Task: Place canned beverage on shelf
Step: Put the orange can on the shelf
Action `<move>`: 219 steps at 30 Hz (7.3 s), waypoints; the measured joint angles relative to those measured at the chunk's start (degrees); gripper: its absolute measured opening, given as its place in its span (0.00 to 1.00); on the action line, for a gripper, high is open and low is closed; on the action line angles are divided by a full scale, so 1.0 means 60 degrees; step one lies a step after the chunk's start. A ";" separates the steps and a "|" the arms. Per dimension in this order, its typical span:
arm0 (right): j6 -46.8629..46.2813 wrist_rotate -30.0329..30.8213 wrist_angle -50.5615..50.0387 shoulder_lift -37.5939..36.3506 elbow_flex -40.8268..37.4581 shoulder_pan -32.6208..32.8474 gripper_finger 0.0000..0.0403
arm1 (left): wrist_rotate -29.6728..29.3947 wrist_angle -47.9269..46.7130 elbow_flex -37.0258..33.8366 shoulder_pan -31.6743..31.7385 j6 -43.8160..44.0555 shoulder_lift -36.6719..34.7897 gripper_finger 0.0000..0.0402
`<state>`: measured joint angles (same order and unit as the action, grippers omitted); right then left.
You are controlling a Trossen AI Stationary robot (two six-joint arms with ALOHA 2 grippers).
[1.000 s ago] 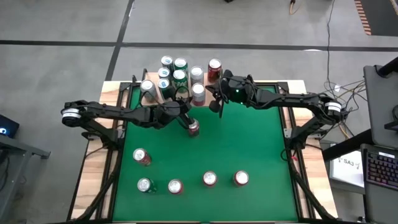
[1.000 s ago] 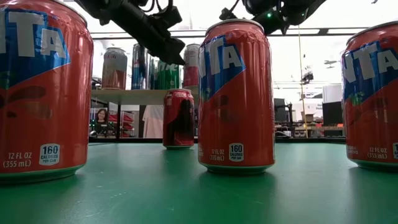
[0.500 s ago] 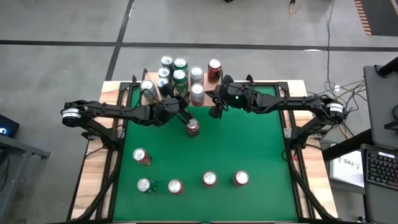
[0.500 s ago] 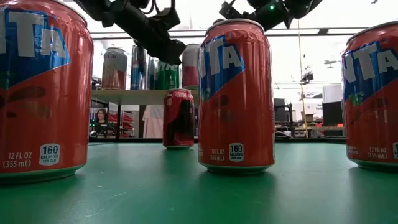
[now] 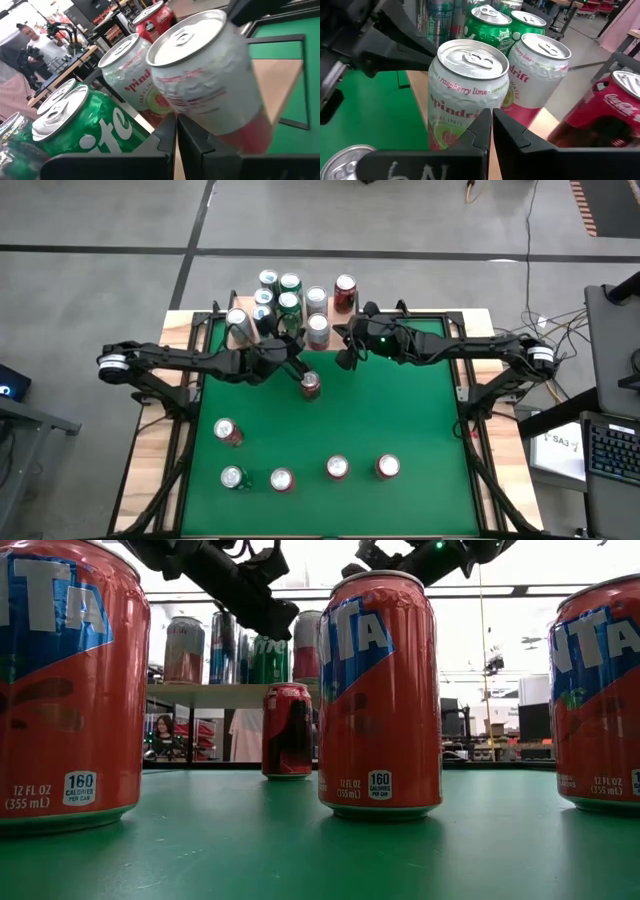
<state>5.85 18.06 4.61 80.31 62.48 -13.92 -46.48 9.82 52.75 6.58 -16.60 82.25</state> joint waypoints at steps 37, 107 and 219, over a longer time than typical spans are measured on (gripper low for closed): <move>-0.0379 0.0030 0.0990 0.0339 -0.0004 -0.0119 0.02 | 0.1019 0.0003 0.0015 -0.0165 -0.0219 0.0178 0.00; -0.1963 0.1010 0.0403 0.0211 -0.0004 0.0143 0.02 | 0.2558 -0.0192 0.0015 0.0247 -0.0820 0.0030 0.00; -0.2563 0.1044 -0.2698 0.2598 0.5365 0.2124 0.02 | 0.0576 -0.1937 -0.2561 -0.3984 -0.1869 -0.8477 0.00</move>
<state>-9.53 24.32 -11.58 95.90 94.67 -1.18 -43.03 -1.80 37.39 -17.32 -27.81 31.39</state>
